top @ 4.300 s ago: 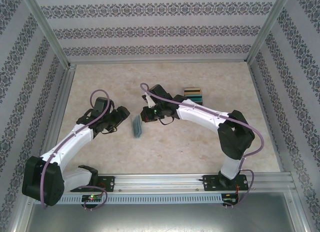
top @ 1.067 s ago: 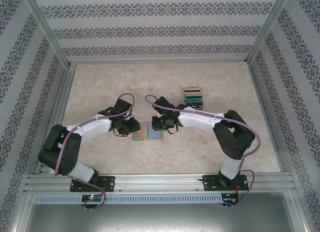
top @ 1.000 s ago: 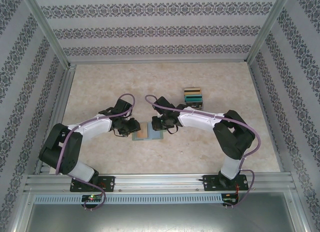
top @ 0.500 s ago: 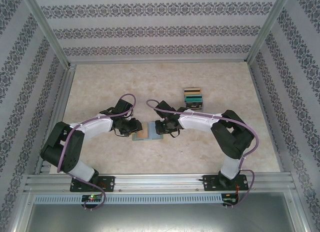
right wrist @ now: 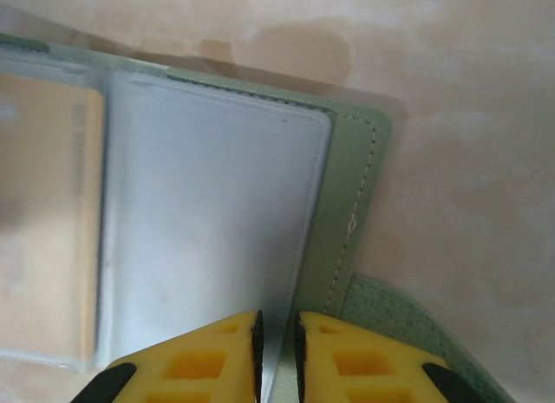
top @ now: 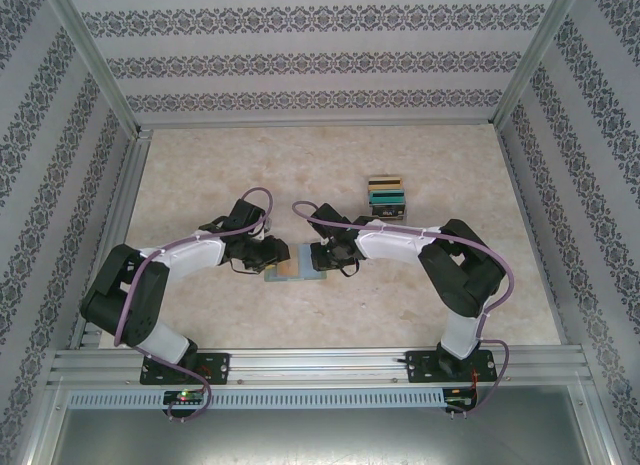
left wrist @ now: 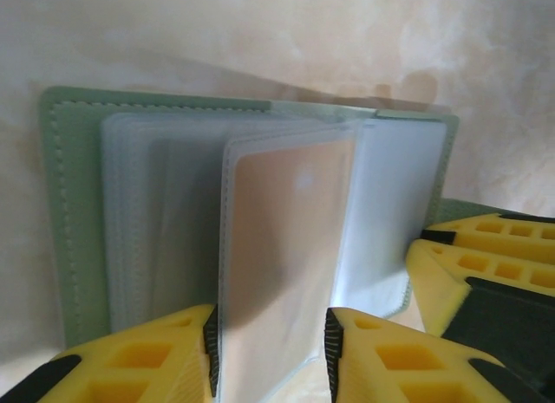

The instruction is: Take the credit cards out of the card holder

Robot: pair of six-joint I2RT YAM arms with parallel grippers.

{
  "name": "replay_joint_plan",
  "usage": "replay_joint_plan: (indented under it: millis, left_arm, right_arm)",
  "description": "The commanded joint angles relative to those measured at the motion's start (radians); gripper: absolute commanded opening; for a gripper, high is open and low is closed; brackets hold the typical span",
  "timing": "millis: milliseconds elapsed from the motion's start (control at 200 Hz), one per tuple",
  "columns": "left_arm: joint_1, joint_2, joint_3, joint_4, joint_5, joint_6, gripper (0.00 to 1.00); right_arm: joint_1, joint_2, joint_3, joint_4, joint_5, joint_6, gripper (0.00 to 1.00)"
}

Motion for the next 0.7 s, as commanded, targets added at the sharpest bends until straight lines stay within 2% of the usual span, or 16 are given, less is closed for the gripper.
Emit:
replay_joint_plan:
  millis: [0,320,694]
  left_arm:
    - [-0.015,-0.032,-0.02,0.098,0.076,-0.022,0.39]
    - [-0.035,-0.041,-0.013,0.191,0.146,-0.054,0.4]
    - [-0.068,-0.006,0.003,0.218,0.147,-0.071,0.4]
  right_arm:
    - [0.011,0.027,-0.024,0.009,0.01,0.02,0.21]
    - [0.007,0.002,-0.035,0.016,0.02,0.029,0.22]
    - [-0.043,-0.148,-0.111,0.06,0.057,0.07,0.23]
